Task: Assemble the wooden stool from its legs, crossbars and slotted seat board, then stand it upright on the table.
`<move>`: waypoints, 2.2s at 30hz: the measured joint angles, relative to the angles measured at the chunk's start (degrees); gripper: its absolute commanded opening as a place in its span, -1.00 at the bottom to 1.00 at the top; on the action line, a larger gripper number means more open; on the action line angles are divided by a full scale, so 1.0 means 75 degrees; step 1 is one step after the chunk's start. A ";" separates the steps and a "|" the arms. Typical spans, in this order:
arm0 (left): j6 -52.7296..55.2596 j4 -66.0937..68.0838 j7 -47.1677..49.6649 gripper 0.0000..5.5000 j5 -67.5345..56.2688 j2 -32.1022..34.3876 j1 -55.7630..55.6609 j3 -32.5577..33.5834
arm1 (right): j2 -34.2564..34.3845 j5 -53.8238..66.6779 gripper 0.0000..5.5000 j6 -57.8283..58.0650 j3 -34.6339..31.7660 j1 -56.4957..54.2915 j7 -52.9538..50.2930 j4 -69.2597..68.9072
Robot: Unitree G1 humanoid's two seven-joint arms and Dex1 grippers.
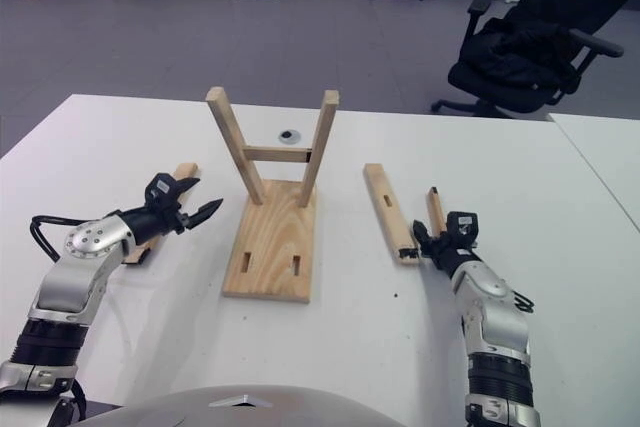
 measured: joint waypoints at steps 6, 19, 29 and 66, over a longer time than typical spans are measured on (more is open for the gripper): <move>0.0023 -0.0060 0.0000 0.27 0.0018 -0.0001 0.0031 -0.0048 | -0.0002 0.0060 -0.26 -0.0077 -0.0063 -0.0019 -0.0139 0.0093; 0.0688 -0.1107 -0.0139 0.27 -0.0397 0.0018 0.0270 -0.0141 | -0.0103 -0.0498 -0.85 -0.0409 0.0228 0.0014 -0.0398 0.0159; 0.3657 -0.2627 0.3246 0.27 -0.7604 -0.2629 -0.2962 0.1585 | -0.2543 -0.6485 -0.85 -0.5005 0.1565 -0.1356 -0.2092 -0.2398; 0.2166 -0.2144 0.7813 -0.85 -1.0113 -0.3456 -0.3836 0.1246 | -0.1495 -0.9176 -0.18 -0.5570 0.3644 -0.3505 -0.2184 -0.2472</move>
